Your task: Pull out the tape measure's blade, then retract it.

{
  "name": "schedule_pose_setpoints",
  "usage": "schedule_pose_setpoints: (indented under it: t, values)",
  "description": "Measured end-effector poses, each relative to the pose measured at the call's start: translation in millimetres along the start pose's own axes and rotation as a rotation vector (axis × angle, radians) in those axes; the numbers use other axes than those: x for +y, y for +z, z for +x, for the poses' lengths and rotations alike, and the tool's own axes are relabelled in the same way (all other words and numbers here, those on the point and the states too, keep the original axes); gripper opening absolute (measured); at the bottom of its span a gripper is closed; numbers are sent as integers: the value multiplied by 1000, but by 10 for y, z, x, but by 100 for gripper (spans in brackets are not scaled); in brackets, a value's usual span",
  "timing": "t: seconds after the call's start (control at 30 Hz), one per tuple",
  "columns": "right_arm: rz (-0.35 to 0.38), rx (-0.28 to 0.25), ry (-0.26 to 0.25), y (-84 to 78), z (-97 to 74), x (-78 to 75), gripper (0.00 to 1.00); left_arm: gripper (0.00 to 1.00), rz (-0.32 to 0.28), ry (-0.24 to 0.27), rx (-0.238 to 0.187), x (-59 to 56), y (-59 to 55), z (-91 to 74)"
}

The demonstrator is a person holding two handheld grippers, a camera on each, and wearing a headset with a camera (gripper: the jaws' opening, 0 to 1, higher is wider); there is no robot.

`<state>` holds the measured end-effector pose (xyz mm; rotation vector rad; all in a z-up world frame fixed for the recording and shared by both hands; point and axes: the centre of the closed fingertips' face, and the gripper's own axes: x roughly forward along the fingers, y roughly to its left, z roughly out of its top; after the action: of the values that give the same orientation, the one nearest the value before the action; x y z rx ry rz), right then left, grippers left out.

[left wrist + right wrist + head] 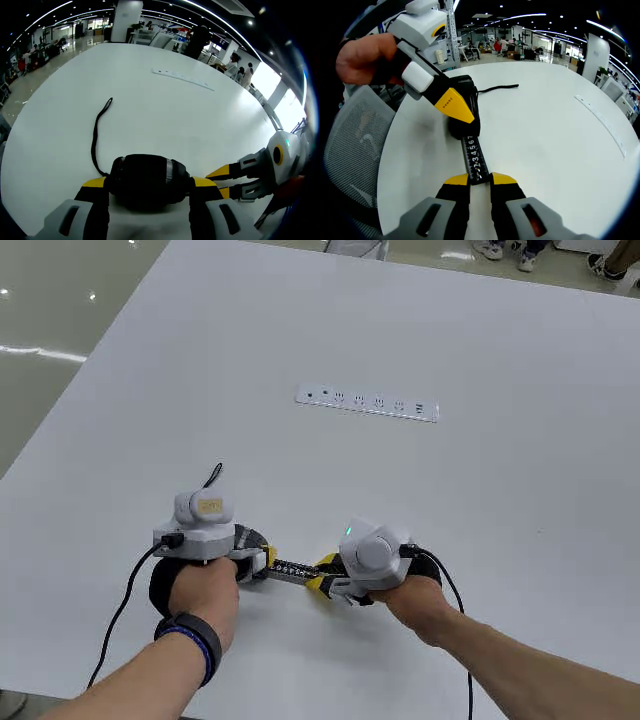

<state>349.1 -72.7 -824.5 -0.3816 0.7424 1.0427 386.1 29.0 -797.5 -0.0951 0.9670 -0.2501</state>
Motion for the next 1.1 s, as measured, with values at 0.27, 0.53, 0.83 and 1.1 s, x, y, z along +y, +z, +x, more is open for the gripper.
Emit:
schedule_pose_setpoints:
  t: [0.27,0.53,0.83,1.1]
  values:
    - [9,-42,-21,4,-18,3,15,62,19,6,3,17,-17,-3]
    - [-17,-43,-7,13,-1,-5,14,61,22,-2,6,-4,-20,-46]
    - [7,-36,-7,54,46,-19,12,60,12,-14,2,-19,-9,-58]
    - [-1,-29,5,85,67,-12,12,59,7,-15,0,-22,-6,-65]
